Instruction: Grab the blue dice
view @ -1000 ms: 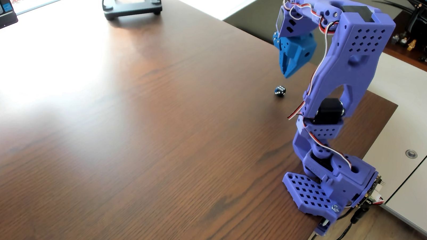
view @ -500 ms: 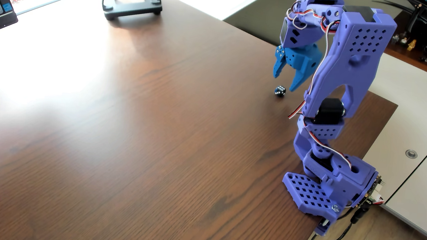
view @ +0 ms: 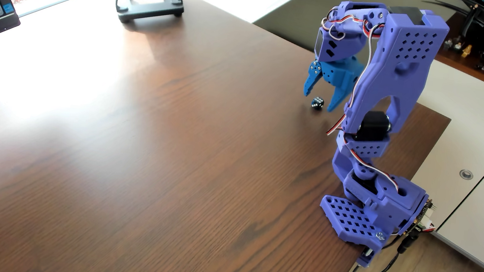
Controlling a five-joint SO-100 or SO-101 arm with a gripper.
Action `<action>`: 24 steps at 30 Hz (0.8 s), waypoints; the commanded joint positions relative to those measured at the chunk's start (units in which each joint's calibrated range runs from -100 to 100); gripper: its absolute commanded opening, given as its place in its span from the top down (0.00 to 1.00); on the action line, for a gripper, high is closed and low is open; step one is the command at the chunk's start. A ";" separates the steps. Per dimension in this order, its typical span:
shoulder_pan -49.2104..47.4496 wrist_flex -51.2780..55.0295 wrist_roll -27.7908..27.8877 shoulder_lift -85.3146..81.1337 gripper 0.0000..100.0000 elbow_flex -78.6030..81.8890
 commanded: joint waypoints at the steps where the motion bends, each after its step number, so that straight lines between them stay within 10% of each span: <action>1: -0.06 -3.25 0.26 -0.46 0.74 1.22; 9: 0.10 -6.16 0.36 -0.88 0.75 4.21; 15: 0.18 -6.16 0.36 -0.54 1.00 3.85; 24: -0.31 -6.07 0.41 -1.21 0.99 4.21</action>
